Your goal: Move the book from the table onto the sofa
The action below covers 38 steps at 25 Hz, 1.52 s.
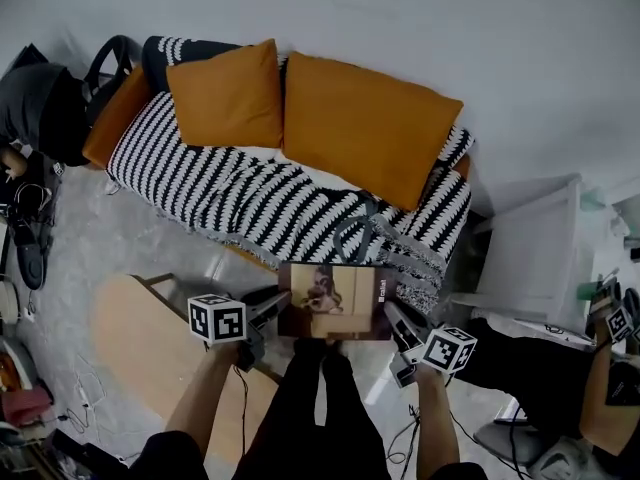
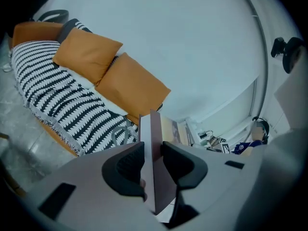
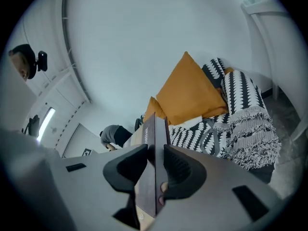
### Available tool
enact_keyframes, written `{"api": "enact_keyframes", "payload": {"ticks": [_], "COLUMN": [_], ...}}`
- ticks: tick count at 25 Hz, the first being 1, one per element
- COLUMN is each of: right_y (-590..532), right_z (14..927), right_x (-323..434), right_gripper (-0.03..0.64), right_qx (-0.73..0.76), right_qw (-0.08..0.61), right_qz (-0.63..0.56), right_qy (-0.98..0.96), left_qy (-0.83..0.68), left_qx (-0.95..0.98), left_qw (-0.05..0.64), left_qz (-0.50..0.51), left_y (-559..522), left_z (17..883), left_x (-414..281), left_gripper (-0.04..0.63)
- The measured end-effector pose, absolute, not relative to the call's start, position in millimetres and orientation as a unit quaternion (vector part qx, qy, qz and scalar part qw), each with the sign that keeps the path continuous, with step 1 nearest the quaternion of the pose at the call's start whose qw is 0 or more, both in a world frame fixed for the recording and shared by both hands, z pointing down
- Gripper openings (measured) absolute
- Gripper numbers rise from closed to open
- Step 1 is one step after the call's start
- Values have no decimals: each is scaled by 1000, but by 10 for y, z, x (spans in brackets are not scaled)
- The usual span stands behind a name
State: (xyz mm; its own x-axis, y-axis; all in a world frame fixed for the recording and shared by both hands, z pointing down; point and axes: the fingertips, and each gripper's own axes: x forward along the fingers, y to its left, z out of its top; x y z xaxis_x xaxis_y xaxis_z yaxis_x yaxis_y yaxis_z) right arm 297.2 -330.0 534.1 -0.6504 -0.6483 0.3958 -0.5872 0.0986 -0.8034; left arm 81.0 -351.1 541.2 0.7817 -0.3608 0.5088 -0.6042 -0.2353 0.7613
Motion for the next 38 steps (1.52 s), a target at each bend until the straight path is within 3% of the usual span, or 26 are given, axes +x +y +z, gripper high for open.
{"api": "enact_keyframes", "payload": {"ticks": [21, 38], "right_y": [-4355, -4875], "right_z": [7631, 8219], "right_x": [3047, 3043], "right_gripper": [121, 121], "right_qx": [-414, -441], "right_qw": [11, -5], "right_qz": [-570, -578], "right_qy": [709, 687], "left_qy": [-314, -290], "left_qx": [744, 737], "left_qw": [575, 599], "left_qz": [134, 121], "left_y": [-4508, -5109], "left_z": [7682, 8348], "left_x": [870, 881], "left_gripper": [128, 130]}}
